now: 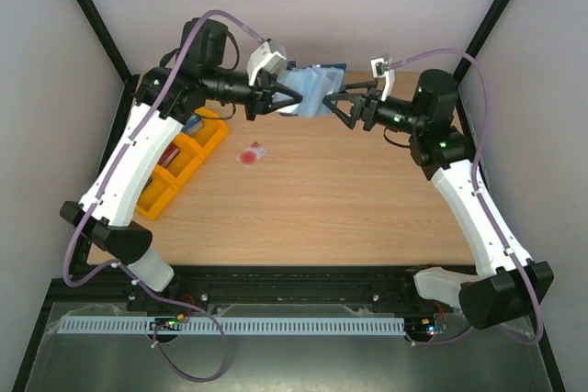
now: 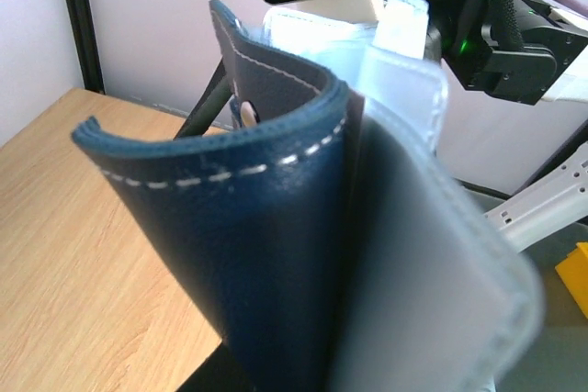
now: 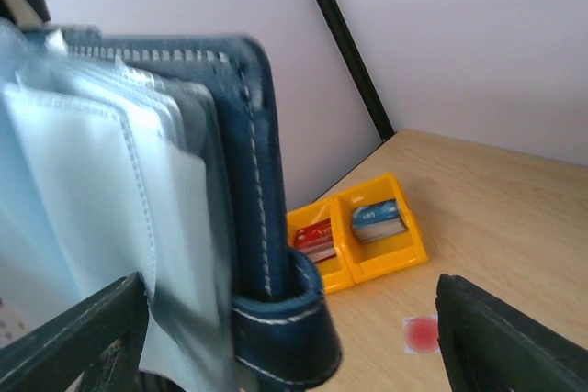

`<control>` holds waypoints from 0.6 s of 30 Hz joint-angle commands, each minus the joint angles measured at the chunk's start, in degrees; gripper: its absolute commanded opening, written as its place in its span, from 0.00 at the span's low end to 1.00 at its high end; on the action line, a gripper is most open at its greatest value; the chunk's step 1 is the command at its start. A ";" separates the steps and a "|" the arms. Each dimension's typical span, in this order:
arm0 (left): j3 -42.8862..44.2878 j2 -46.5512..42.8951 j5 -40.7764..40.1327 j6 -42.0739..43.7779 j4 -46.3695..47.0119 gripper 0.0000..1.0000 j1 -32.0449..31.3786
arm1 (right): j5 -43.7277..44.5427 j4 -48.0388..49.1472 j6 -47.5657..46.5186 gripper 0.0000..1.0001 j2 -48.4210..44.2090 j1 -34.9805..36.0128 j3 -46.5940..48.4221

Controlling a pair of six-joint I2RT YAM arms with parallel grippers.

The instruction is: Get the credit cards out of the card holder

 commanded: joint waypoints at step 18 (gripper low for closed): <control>7.68 -1.48 3.95 7.45 -6.10 0.02 -0.38 | 0.81 -9.19 -15.01 0.90 -5.42 -1.28 -0.04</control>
